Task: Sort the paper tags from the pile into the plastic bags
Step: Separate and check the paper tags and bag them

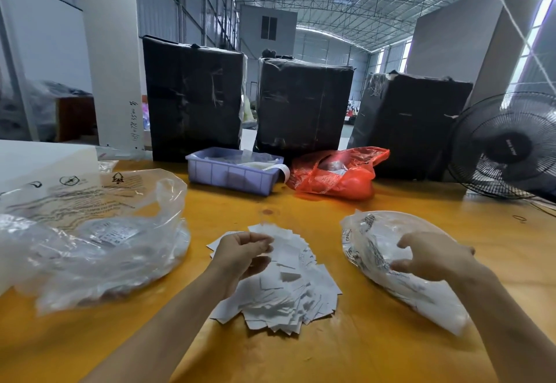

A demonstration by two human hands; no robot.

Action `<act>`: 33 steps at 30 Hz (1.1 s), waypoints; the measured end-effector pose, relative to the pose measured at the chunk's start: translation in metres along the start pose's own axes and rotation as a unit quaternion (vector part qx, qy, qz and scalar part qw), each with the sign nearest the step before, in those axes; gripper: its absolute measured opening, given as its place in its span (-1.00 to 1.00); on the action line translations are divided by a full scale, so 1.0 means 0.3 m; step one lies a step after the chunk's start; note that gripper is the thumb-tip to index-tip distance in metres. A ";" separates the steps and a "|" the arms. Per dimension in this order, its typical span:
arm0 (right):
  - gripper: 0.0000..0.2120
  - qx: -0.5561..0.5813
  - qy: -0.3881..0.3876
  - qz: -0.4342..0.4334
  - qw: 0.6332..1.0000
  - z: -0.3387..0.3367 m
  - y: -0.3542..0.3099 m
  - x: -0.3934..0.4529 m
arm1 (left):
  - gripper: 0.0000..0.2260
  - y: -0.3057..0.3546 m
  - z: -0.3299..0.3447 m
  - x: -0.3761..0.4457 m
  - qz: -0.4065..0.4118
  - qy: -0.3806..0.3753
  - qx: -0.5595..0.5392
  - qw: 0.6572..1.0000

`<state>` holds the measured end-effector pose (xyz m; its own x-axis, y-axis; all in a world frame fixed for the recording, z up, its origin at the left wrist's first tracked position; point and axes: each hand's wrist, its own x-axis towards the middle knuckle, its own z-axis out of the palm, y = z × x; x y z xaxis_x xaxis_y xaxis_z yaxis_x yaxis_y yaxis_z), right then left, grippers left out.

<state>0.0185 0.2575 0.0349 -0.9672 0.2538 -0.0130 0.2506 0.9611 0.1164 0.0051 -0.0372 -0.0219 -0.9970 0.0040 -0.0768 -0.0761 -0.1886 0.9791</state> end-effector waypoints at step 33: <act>-0.98 0.726 0.097 -0.150 0.664 0.170 -0.442 -0.182 | -0.82 0.044 0.042 -0.030 0.035 -0.036 0.058 0.997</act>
<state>0.0403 0.1217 -0.0304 -0.9349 0.1428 0.3250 -0.3143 0.0929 -0.9448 0.0130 -0.0274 -0.0058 -0.9979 0.0655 0.0019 -0.0031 -0.0760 0.9971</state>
